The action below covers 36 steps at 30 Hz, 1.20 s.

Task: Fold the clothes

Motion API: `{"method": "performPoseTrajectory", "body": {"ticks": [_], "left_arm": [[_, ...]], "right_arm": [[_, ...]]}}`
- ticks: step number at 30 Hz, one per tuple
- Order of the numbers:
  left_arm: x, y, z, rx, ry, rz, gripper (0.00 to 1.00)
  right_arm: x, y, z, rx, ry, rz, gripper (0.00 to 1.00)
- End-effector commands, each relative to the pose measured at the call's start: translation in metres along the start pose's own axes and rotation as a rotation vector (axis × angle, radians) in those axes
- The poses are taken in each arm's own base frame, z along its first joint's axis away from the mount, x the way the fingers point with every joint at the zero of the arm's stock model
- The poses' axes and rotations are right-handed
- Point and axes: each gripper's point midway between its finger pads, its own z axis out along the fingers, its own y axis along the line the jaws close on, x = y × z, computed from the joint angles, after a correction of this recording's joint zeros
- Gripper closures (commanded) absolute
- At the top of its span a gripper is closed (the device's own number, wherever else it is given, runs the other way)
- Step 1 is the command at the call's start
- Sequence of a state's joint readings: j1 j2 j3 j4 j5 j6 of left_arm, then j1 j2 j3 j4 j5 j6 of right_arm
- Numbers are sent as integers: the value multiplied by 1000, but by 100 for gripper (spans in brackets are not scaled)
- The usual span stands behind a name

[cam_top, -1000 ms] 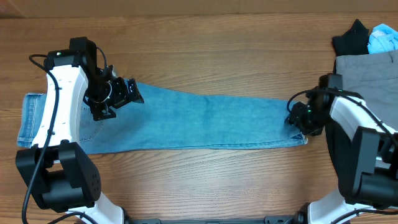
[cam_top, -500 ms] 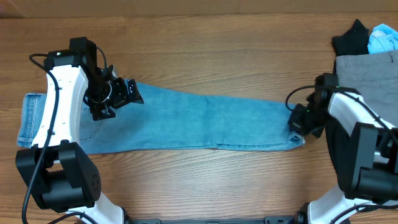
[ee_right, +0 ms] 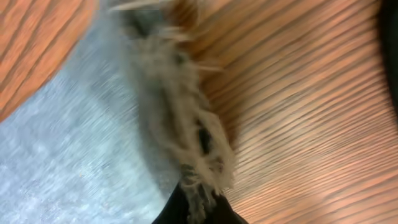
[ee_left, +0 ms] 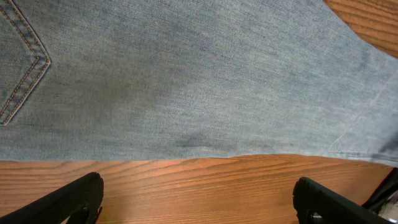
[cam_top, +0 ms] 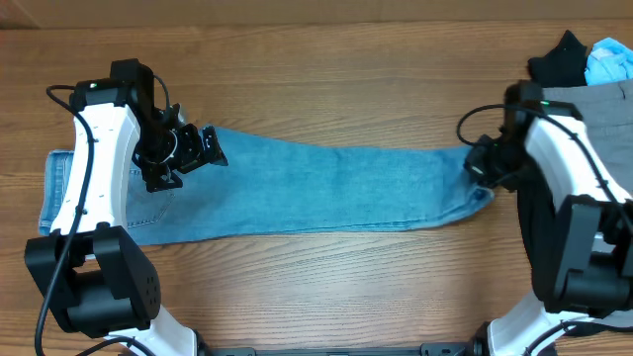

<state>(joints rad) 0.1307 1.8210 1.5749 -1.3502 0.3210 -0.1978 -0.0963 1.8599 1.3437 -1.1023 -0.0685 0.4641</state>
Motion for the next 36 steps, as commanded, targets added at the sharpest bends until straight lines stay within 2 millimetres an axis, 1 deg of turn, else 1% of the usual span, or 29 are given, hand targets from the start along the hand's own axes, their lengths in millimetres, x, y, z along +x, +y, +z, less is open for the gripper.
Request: {"method": "performPoseTrajectory", "body": {"ticks": [1,4,9,14,18,22,23,24,30,31,34,35,36], "left_arm": [[2,1,-3,-8,-7,37,0],[3,2,-3,-14,-5,39,0],[3,2,-3,-14,-4,38,0],[3,3,-3,-17,-4,39,0],[2,2,-3,-16,-10,40,0],[2,2,-3,-16,-9,40,0],[2,2,-3,-16,-7,40,0],[3,3,-3,-16,-5,39,0],[3,3,-3,-17,-4,38,0],[3,3,-3,-17,-4,38,0],[3,2,-3,-16,-4,38,0],[3,2,-3,-16,-4,38,0],[3,2,-3,-16,-4,38,0]], "right_arm": [[15,36,-16,-21,-53,-73,96],[38,62,-13,-23,-46,-129,96],[64,99,-10,-59,-56,-226,96],[86,121,-9,-93,-42,-297,96],[111,143,-9,-171,18,-352,96],[126,157,-9,-191,11,-408,96],[129,159,-8,-194,10,-418,92],[130,161,-8,-197,9,-425,84],[133,164,-3,-202,9,-409,85],[133,164,-3,-202,9,-409,82],[133,164,-2,-203,10,-410,56],[133,164,-2,-203,10,-411,38],[134,165,-3,-205,13,-412,30]]}}
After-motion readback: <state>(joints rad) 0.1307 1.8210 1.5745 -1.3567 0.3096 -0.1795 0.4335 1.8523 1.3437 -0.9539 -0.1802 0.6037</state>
